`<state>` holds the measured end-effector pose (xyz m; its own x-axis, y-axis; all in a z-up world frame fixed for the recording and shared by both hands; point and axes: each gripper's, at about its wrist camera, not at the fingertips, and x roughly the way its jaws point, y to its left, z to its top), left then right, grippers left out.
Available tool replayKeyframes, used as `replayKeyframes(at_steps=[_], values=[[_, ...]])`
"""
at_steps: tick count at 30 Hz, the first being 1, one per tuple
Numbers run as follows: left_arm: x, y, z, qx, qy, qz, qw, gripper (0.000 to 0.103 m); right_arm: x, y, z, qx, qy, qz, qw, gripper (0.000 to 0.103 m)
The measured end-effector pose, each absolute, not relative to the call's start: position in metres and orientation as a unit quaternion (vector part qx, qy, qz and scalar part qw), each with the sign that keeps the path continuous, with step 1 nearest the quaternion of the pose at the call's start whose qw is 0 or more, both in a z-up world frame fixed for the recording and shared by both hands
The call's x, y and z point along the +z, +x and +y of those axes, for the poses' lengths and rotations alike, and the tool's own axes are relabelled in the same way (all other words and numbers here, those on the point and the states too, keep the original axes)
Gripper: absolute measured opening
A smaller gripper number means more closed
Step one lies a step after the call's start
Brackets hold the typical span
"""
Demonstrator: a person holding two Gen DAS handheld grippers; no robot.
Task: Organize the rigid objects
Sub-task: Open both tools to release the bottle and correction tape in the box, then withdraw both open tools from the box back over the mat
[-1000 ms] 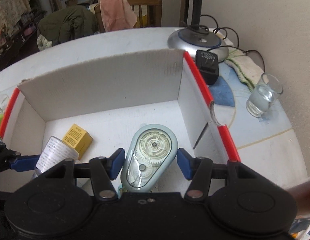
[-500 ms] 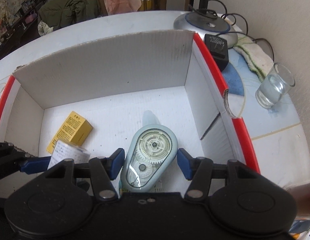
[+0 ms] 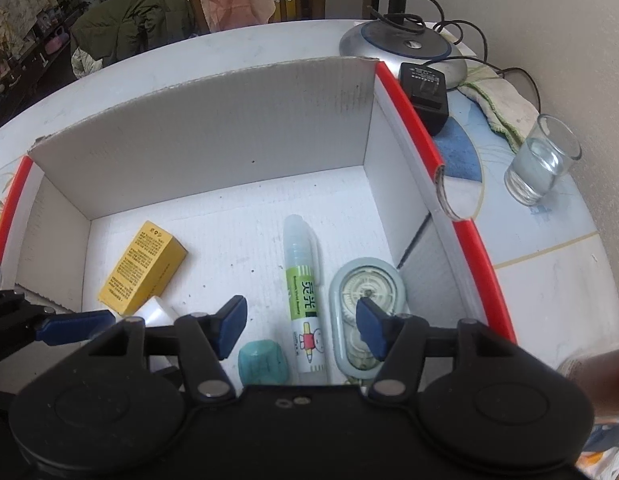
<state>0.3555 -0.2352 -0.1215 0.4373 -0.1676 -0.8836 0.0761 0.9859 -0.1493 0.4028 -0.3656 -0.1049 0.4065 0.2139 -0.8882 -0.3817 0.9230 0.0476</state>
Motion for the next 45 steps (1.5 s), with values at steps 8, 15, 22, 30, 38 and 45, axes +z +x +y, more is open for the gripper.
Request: replayKeyframes(at_steps=[8, 15, 22, 30, 38, 45], values=[[-0.101, 0.334, -0.23, -0.078, -0.056, 0.493, 0.865, 0.061, -0.091, 0.385, -0.367, 0.18, -0.073, 0.5, 0.844, 0.06], [-0.078, 0.31, -0.214, -0.072, -0.07, 0.463, 0.881, 0.061, -0.07, 0.365, -0.362, 0.191, -0.07, 0.477, 0.855, 0.061], [-0.057, 0.284, -0.192, -0.063, -0.078, 0.434, 0.895, 0.061, -0.052, 0.343, -0.35, 0.204, -0.064, 0.456, 0.864, 0.064], [-0.039, 0.253, -0.162, -0.056, -0.084, 0.412, 0.905, 0.061, -0.037, 0.317, -0.336, 0.221, -0.044, 0.442, 0.868, 0.07], [-0.03, 0.22, -0.125, -0.038, -0.09, 0.399, 0.912, 0.07, -0.031, 0.286, -0.314, 0.237, -0.024, 0.436, 0.868, 0.074], [-0.028, 0.191, -0.086, -0.017, -0.101, 0.391, 0.915, 0.076, -0.023, 0.25, -0.288, 0.264, -0.015, 0.414, 0.871, 0.086]])
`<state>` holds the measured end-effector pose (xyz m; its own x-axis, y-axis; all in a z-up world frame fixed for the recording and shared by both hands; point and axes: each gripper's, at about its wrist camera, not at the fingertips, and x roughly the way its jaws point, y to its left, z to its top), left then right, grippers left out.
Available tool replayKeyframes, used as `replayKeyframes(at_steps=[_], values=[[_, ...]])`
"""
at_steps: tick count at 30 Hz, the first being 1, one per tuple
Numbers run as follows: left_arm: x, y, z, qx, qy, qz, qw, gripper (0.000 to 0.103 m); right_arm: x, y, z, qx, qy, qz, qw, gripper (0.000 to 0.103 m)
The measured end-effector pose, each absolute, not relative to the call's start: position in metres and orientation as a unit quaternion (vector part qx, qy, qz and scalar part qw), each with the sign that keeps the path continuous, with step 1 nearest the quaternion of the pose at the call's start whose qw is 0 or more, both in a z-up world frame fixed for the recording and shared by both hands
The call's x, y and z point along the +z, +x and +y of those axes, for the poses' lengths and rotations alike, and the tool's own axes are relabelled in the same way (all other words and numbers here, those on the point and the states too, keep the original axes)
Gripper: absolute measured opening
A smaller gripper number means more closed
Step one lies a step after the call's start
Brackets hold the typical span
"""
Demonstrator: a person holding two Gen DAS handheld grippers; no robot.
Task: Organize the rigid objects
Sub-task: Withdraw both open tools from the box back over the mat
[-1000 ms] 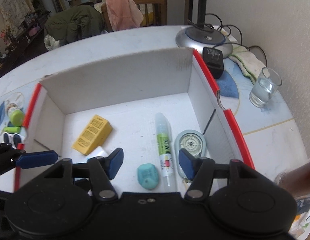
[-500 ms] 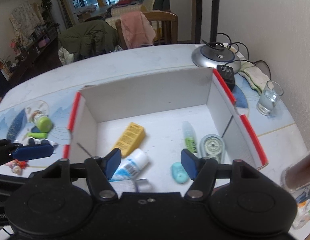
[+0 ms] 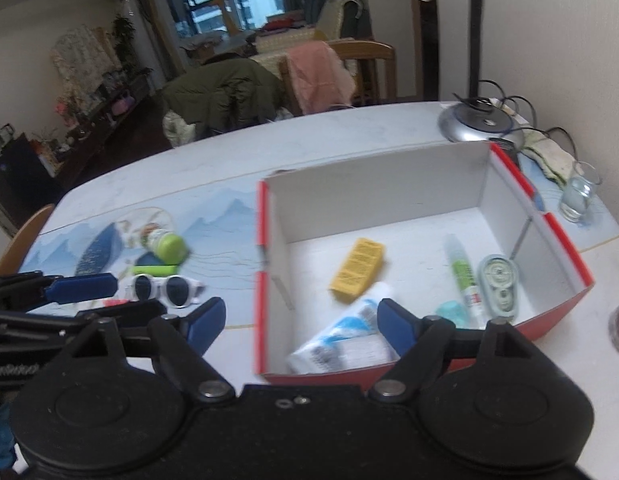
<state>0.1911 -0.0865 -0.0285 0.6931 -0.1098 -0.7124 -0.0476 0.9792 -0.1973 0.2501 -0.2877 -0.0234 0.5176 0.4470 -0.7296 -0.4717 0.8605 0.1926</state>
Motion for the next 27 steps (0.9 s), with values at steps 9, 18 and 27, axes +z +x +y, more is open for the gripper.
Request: replayKeyframes(at_steps=[9, 18, 27], values=[[-0.028, 0.155, -0.034, 0.006, -0.113, 0.376, 0.92, 0.085, -0.024, 0.22, -0.247, 0.284, -0.018, 0.4, 0.871, 0.093], [-0.034, 0.121, 0.012, 0.019, -0.124, 0.349, 0.929, 0.103, -0.03, 0.201, -0.202, 0.299, -0.027, 0.401, 0.865, 0.094], [-0.063, 0.104, 0.056, 0.052, -0.12, 0.353, 0.926, 0.103, -0.045, 0.199, -0.161, 0.295, -0.048, 0.413, 0.86, 0.093]])
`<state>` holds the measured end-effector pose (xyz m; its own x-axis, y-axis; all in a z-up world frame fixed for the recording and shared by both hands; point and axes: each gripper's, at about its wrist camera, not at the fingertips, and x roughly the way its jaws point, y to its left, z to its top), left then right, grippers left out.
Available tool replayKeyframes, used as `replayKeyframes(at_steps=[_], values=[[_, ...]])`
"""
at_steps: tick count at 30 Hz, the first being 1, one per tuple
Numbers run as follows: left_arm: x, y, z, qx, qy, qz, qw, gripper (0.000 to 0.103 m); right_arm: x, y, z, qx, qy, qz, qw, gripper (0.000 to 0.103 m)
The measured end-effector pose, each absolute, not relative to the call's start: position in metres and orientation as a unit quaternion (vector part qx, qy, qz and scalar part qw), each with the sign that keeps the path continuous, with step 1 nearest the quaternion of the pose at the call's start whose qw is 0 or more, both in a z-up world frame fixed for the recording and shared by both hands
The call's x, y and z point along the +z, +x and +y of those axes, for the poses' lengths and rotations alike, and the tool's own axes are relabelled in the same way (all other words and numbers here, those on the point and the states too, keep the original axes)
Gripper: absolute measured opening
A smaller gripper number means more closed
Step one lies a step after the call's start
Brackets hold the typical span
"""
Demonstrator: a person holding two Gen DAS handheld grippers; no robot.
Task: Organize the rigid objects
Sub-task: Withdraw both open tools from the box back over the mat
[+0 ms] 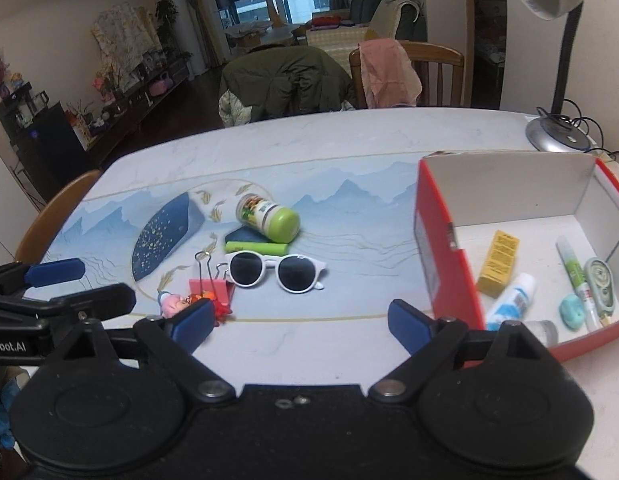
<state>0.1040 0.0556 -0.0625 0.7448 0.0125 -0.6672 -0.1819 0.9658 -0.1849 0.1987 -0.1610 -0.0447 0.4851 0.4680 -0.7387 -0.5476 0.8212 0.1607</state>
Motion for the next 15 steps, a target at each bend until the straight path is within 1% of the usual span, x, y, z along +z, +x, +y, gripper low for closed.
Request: replayKeyframes(at_steps=[4, 15], values=[[-0.084, 0.103, 0.072, 0.05, -0.132, 0.369, 0.919, 0.103, -0.056, 0.205, -0.144, 0.29, -0.059, 0.421, 0.858, 0.093], [-0.136, 0.12, 0.086, 0.023, -0.117, 0.409, 0.905, 0.103, -0.093, 0.235, -0.112, 0.269, -0.083, 0.454, 0.846, 0.09]])
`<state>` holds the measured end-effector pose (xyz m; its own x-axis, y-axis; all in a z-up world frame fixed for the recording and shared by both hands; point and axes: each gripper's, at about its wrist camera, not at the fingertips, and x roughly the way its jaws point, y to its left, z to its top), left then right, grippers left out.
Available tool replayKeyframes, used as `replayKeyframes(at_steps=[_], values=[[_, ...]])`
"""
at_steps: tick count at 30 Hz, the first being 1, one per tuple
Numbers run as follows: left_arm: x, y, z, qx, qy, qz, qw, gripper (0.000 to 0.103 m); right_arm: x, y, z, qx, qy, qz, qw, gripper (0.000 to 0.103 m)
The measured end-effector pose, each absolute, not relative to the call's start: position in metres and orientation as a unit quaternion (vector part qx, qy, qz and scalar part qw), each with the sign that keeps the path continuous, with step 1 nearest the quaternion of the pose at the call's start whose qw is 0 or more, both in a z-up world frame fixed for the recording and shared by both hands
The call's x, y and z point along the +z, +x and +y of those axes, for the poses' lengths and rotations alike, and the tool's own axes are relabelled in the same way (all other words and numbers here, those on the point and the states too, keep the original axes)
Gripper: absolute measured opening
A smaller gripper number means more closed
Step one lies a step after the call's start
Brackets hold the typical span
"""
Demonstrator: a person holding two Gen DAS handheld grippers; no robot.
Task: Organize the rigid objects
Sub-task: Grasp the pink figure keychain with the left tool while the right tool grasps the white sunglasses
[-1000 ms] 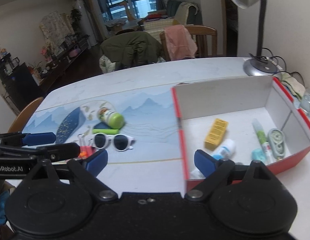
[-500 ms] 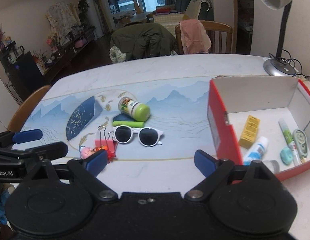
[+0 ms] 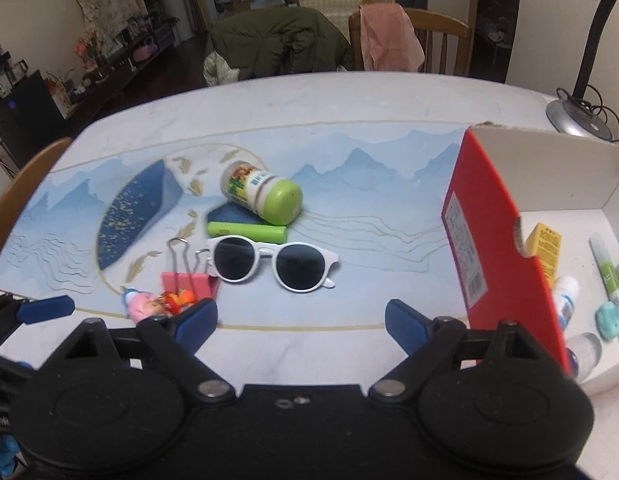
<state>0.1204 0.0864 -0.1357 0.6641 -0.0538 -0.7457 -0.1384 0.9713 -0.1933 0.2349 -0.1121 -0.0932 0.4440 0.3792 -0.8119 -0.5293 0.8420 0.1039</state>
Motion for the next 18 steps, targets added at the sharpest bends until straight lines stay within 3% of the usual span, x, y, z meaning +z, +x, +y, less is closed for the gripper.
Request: replayKeyframes(at_steps=[18], values=[[-0.168, 0.152, 0.082, 0.013, -0.069, 0.431, 0.9, 0.102, -0.146, 0.278, -0.071, 0.256, -0.129, 0.488, 0.824, 0.078]])
